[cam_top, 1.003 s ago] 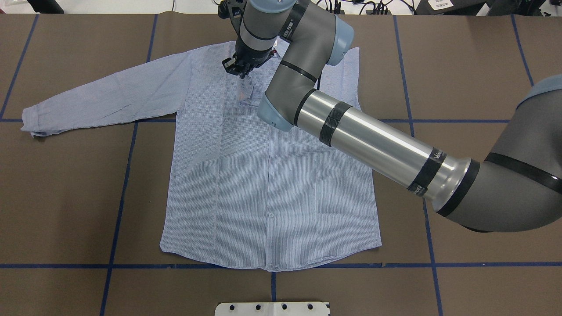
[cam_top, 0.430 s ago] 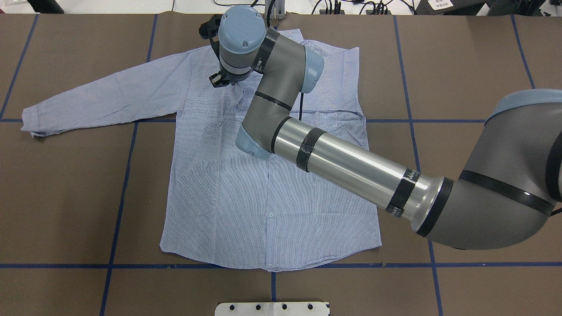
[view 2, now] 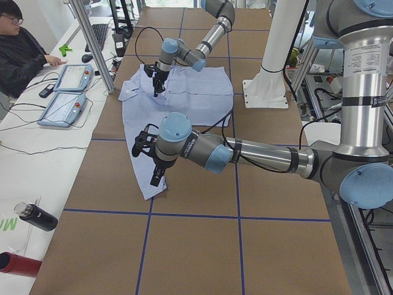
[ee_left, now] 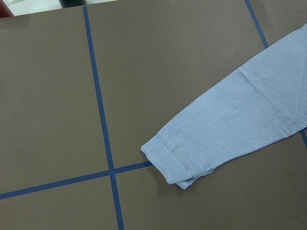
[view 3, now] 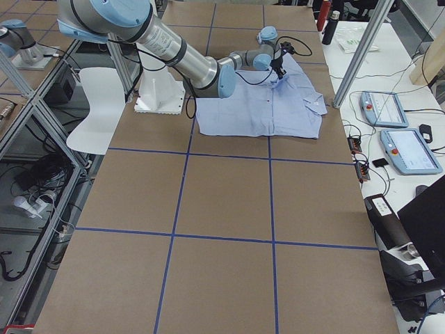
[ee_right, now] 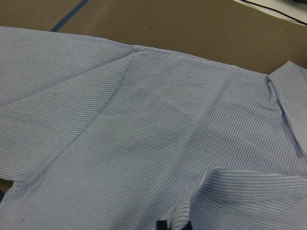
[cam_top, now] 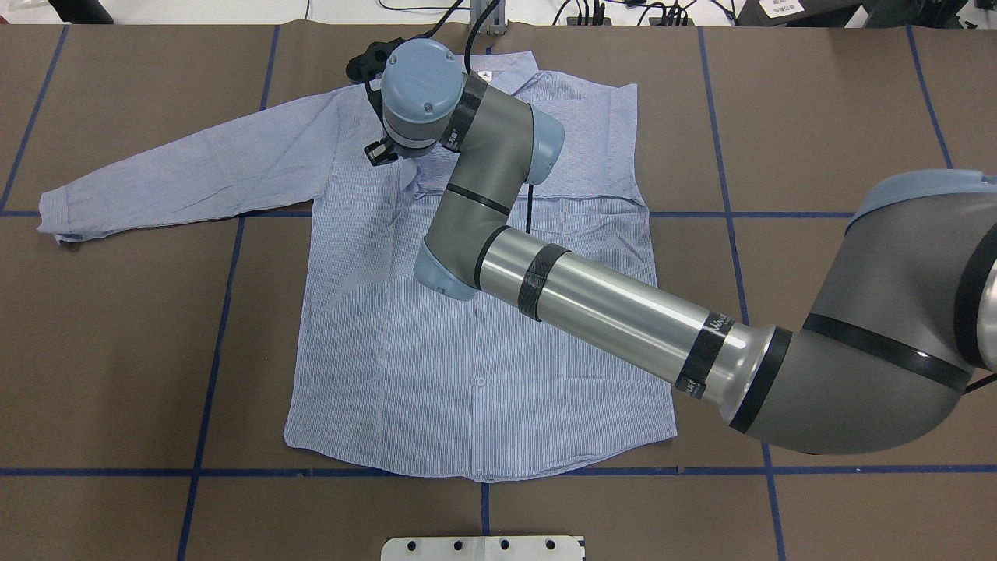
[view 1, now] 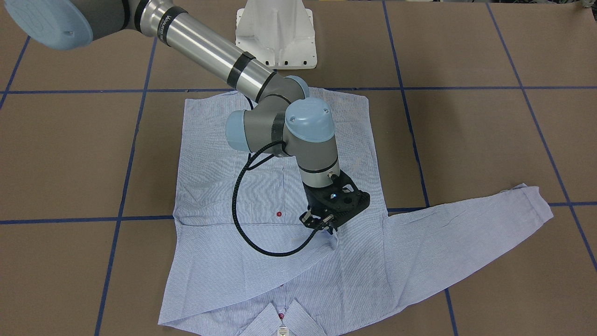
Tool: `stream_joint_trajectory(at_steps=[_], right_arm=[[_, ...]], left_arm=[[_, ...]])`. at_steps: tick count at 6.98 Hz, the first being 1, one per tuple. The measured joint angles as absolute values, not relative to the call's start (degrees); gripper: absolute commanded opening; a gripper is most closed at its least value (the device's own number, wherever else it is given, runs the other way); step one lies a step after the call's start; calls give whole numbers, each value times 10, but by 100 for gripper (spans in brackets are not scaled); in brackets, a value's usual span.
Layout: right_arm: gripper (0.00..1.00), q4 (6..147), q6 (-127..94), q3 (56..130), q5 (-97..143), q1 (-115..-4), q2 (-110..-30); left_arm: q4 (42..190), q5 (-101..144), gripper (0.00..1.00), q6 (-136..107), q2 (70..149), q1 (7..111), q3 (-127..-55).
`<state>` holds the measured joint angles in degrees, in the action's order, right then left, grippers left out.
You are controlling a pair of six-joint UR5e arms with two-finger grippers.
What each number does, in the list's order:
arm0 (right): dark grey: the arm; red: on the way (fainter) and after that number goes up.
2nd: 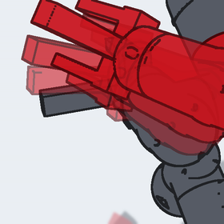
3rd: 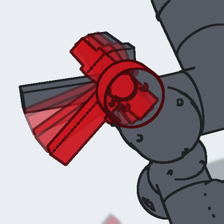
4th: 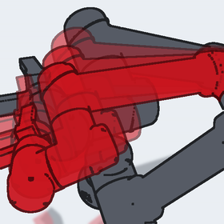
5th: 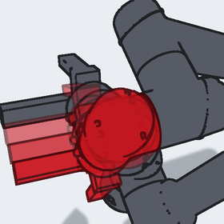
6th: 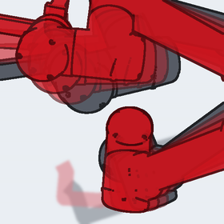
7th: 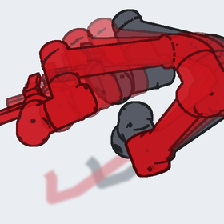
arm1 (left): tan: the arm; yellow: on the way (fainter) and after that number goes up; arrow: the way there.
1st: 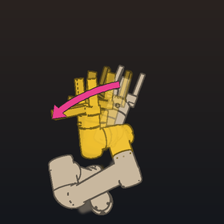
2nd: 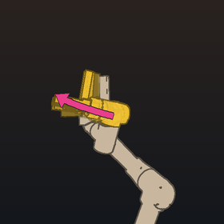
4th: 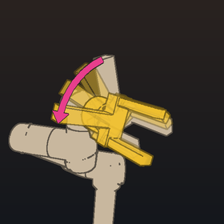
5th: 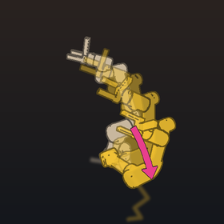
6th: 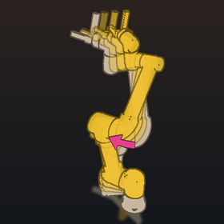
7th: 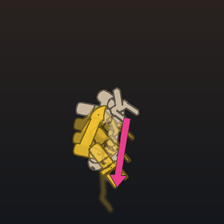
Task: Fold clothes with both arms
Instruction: 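Lay the sleeve diagonally across the shirt front with the right gripper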
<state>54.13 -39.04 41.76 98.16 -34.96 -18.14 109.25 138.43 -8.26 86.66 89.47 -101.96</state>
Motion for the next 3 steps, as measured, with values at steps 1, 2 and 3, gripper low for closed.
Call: stream_joint_trajectory(at_steps=[1,2,3], right_arm=[[99,540,-411,417,981,-348,-176],[99,539,-436,417,980,-348,-170],[99,539,-449,417,980,-347,-166]], left_arm=[[1092,1384,100,-83,866,895,-1020],[1092,1384,100,-83,866,895,-1020],[1092,1384,100,-83,866,895,-1020]])
